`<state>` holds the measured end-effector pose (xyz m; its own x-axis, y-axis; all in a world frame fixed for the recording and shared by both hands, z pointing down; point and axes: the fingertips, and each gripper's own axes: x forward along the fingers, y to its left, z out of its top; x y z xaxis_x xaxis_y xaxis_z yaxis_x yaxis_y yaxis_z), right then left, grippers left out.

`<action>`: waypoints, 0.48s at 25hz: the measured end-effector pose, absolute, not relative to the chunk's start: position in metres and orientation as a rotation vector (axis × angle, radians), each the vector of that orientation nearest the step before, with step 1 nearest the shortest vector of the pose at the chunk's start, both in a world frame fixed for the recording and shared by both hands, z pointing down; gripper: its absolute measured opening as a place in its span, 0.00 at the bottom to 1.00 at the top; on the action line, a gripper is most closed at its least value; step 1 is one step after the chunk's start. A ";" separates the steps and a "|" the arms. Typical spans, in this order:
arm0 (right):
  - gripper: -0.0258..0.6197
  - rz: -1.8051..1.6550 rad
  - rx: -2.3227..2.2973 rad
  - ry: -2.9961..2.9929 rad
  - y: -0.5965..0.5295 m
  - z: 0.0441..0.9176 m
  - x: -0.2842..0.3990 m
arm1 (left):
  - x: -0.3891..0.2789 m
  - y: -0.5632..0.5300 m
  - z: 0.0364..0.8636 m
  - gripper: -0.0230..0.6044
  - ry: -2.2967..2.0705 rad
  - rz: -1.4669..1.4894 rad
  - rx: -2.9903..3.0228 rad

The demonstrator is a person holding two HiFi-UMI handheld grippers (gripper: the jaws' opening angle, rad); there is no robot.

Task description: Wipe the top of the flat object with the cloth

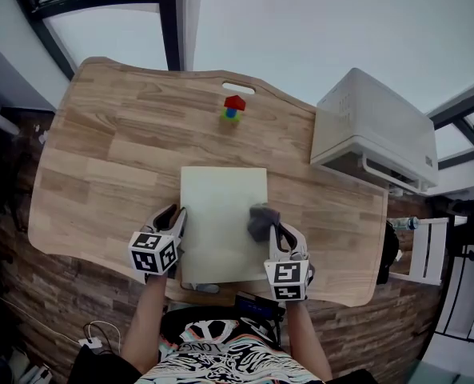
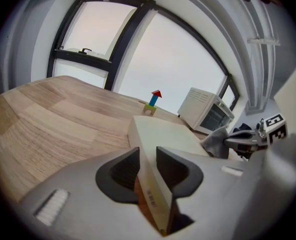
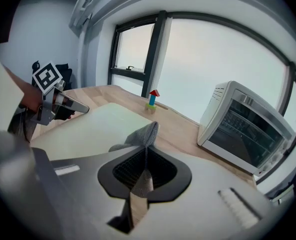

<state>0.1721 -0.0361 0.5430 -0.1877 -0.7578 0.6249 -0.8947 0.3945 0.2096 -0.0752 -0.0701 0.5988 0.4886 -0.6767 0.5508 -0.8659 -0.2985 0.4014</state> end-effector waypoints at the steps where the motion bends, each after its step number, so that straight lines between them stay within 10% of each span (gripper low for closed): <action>1: 0.06 0.257 1.399 -1.980 -0.036 0.547 0.172 | -0.075 -0.070 0.600 0.22 -1.265 0.364 2.065; 12: 0.06 0.236 1.286 -1.946 -0.041 0.571 0.158 | -0.075 -0.071 0.602 0.22 -1.260 0.353 2.050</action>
<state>0.1581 -0.0406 0.5714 -0.1879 -0.7017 0.6872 -0.8454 0.4717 0.2506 -0.0750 -0.0709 0.6024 0.4911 -0.6736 0.5524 -0.8625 -0.2868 0.4170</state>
